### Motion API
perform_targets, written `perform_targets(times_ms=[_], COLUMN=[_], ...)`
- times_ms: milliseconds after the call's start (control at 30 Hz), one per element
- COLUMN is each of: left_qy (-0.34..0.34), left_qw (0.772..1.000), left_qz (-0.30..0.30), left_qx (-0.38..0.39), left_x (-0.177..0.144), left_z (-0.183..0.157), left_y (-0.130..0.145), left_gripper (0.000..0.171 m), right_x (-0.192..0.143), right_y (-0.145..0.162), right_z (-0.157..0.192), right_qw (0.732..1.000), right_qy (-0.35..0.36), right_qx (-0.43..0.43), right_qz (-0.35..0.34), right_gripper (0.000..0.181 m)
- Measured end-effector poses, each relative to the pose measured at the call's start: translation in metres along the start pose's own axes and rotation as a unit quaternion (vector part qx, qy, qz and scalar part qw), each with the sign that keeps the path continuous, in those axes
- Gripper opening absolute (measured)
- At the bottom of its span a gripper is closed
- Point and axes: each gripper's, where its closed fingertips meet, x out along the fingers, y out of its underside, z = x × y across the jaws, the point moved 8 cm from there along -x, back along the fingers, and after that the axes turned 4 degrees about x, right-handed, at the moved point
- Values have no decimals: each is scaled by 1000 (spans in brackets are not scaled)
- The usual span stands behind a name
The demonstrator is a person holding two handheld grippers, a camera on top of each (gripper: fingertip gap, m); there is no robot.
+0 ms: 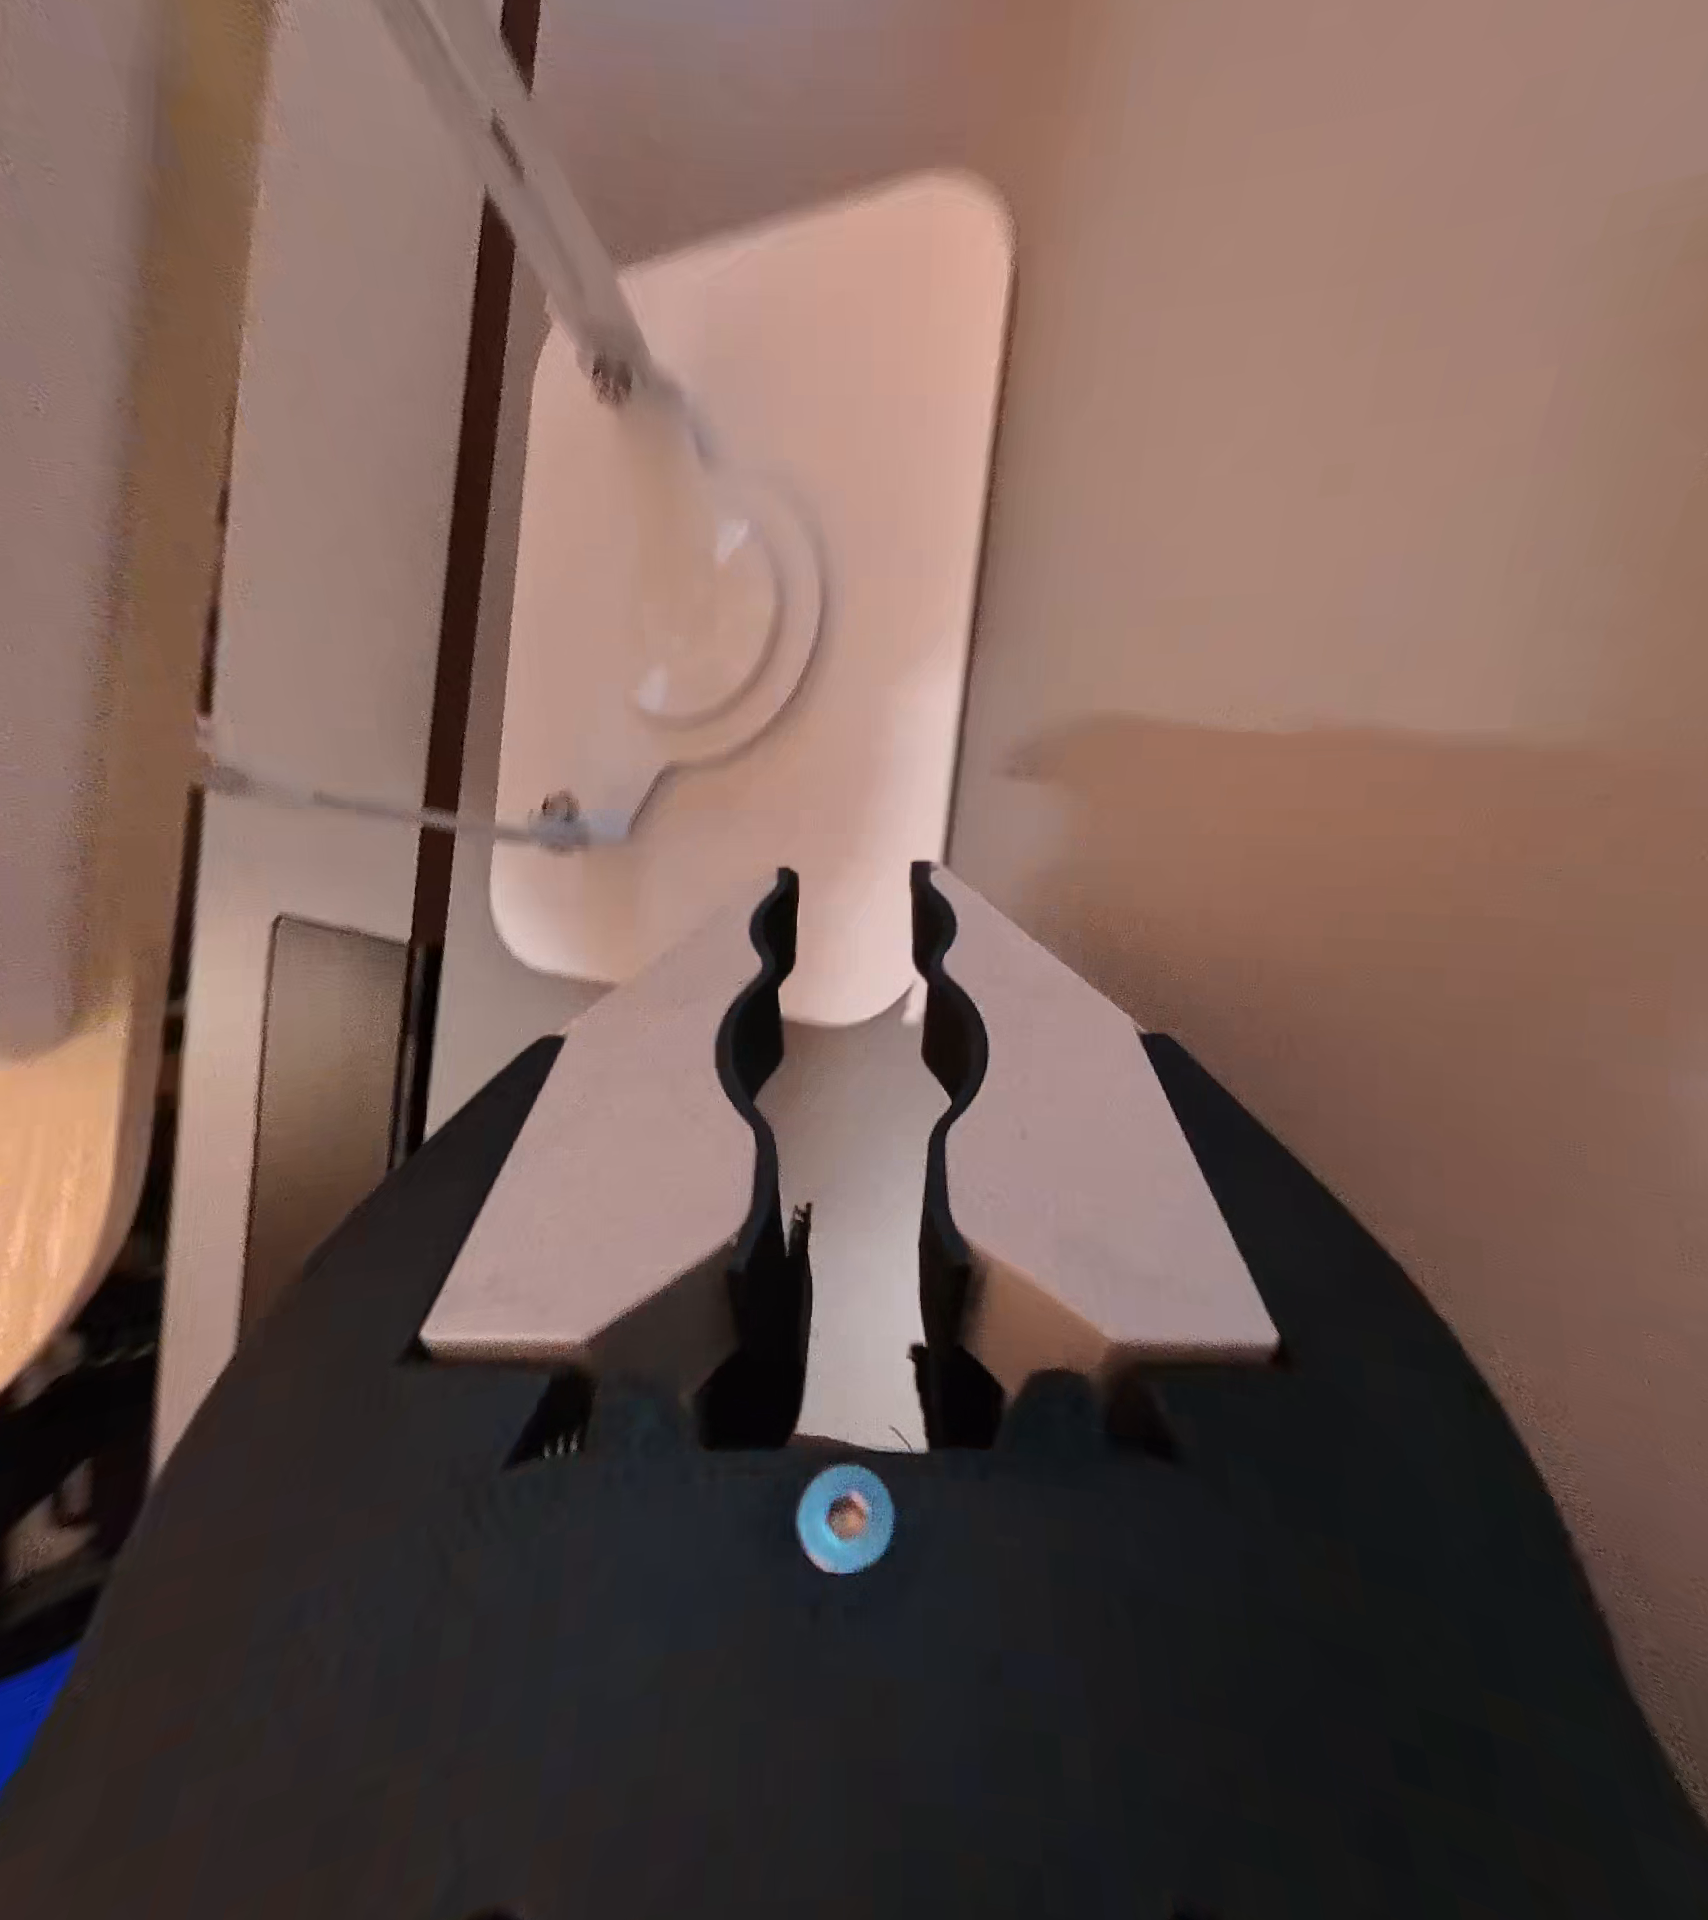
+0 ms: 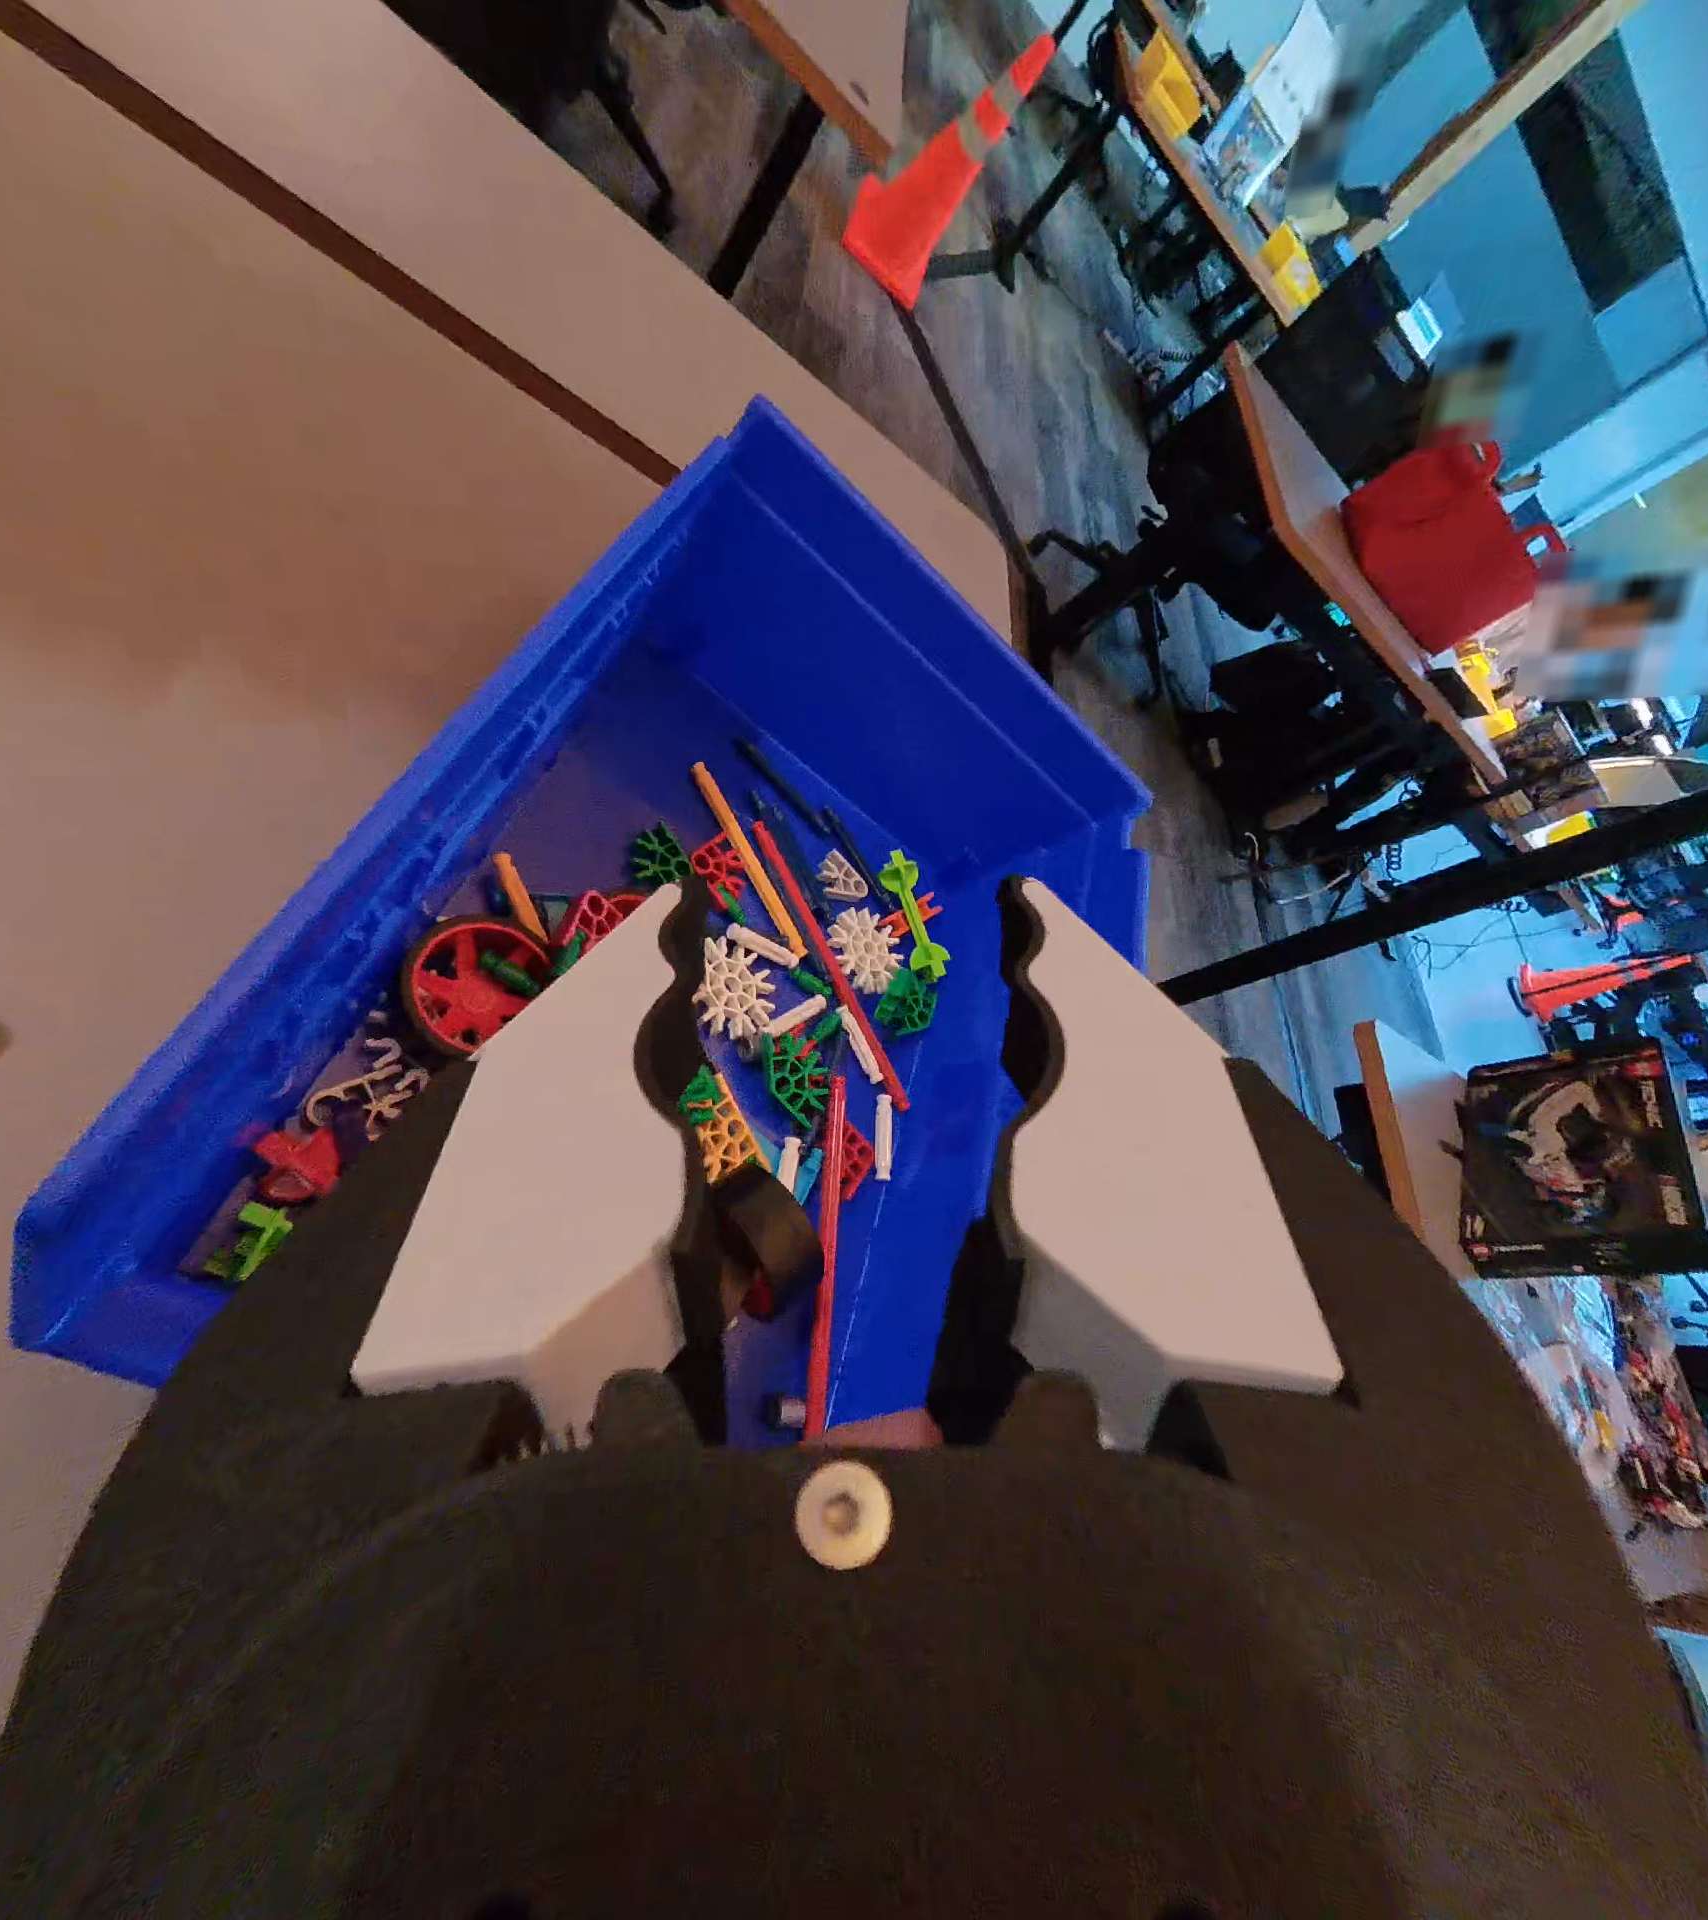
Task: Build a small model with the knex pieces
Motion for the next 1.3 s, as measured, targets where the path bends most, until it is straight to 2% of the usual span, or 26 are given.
perform_targets(times_ms=[167,300,333,367,433,467,600,733,800,867,967,1067,1133,1200,1233,1300], left_qy=[41,115,125,137,129,128,134,106,108,120,138,178,219,248,250,253], left_qw=[998,993,991,989,990,990,991,993,992,983,949,882,836,815,813,799], left_qz=[38,9,0,-7,-10,-13,-26,-22,-59,-137,-274,-401,-457,-477,-480,-493], left_qx=[11,-35,-43,-53,-54,-52,-9,43,36,3,-78,-171,-211,-216,-217,-233], left_x=[29,40,41,41,42,42,42,43,41,31,9,-11,-22,-26,-26,-29], left_z=[1,-5,-6,-7,-6,-7,-21,-29,-33,-35,-35,-41,-48,-61,-66,-70], left_y=[35,46,46,46,45,44,34,21,7,-15,-56,-92,-110,-121,-125,-130], left_gripper=[20,20,16,18,11,3,3,3,3,3,3,3,3,3,3,3], right_x=[-5,-13,-14,-15,-18,-19,-26,-42,-55,-69,-82,-86,-85,-84,-86,-92], right_y=[-10,-20,-22,-24,-28,-29,-36,-49,-58,-65,-72,-75,-77,-79,-80,-80], right_z=[14,23,26,27,31,32,41,64,88,115,159,193,204,207,206,206], right_qw=[999,998,997,997,996,996,993,980,964,945,924,917,916,918,917,908], right_qy=[-8,-16,-17,-18,-23,-21,-30,-99,-153,-196,-233,-207,-179,-145,-135,-133], right_qx=[-18,-27,-29,-31,-34,-37,-56,-74,-93,-125,-156,-193,-211,-218,-222,-222], right_qz=[-30,-57,-63,-67,-77,-82,-104,-155,-197,-232,-258,-282,-292,-298,-303,-329], right_gripper=[51,47,47,46,46,45,43,46,49,53,67,72,75,75,74,40])
